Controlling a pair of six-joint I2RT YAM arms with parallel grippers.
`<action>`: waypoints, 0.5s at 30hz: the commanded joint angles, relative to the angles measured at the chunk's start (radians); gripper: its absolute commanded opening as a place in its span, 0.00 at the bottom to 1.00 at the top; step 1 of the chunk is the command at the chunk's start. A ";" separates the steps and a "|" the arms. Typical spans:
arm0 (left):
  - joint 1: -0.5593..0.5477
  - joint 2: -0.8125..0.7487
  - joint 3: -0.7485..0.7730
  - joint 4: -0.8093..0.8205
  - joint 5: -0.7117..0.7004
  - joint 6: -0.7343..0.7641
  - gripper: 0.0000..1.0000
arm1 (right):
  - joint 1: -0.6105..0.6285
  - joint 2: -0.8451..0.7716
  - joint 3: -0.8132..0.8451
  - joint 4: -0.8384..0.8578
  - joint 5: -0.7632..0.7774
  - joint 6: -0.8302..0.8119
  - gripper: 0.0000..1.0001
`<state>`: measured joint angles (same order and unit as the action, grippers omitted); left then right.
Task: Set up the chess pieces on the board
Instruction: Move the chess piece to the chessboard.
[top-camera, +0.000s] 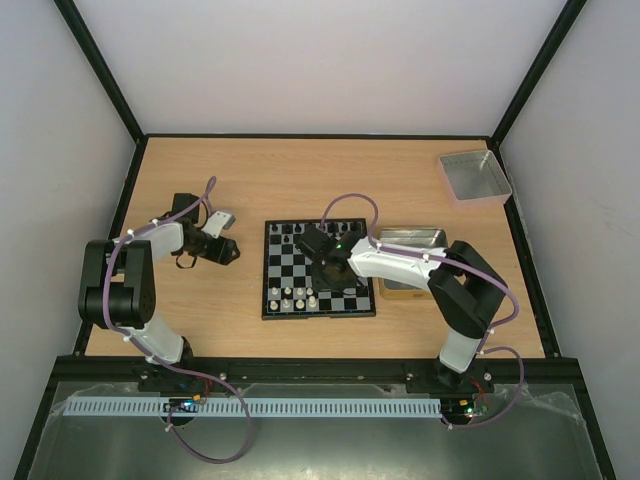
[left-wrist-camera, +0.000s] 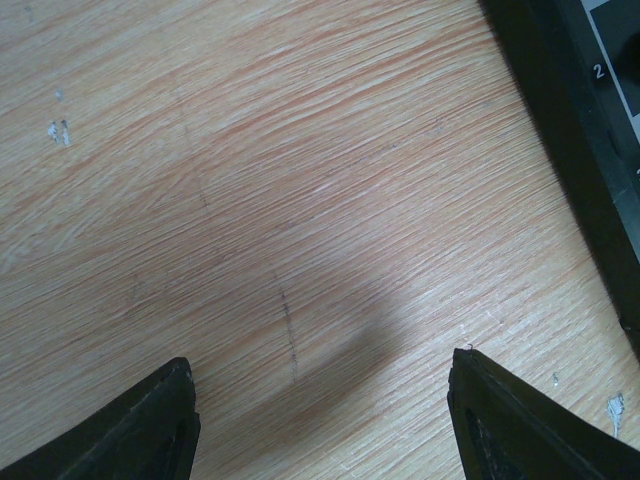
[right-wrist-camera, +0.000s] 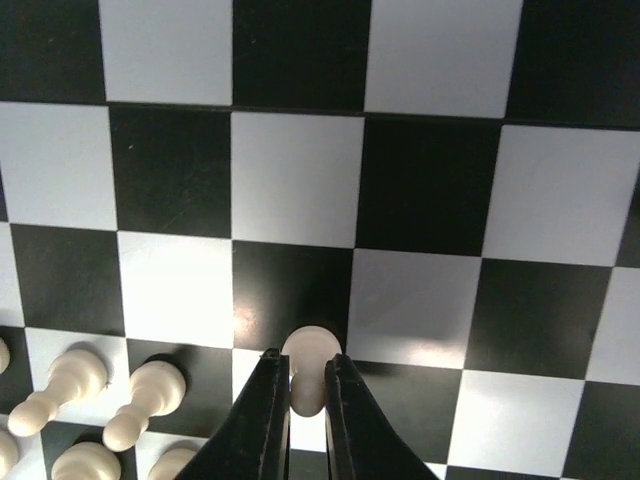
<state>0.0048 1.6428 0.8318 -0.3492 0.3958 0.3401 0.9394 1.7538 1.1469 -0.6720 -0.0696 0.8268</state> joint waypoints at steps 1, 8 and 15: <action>-0.006 0.046 -0.026 -0.063 -0.014 -0.001 0.69 | 0.025 -0.014 -0.019 0.000 -0.015 0.020 0.07; -0.006 0.046 -0.026 -0.063 -0.014 -0.001 0.69 | 0.035 -0.016 -0.029 0.002 -0.021 0.027 0.07; -0.006 0.047 -0.025 -0.063 -0.014 -0.001 0.69 | 0.042 -0.031 -0.038 0.000 -0.026 0.035 0.07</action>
<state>0.0048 1.6428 0.8318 -0.3492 0.3962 0.3401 0.9646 1.7443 1.1297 -0.6487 -0.0769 0.8440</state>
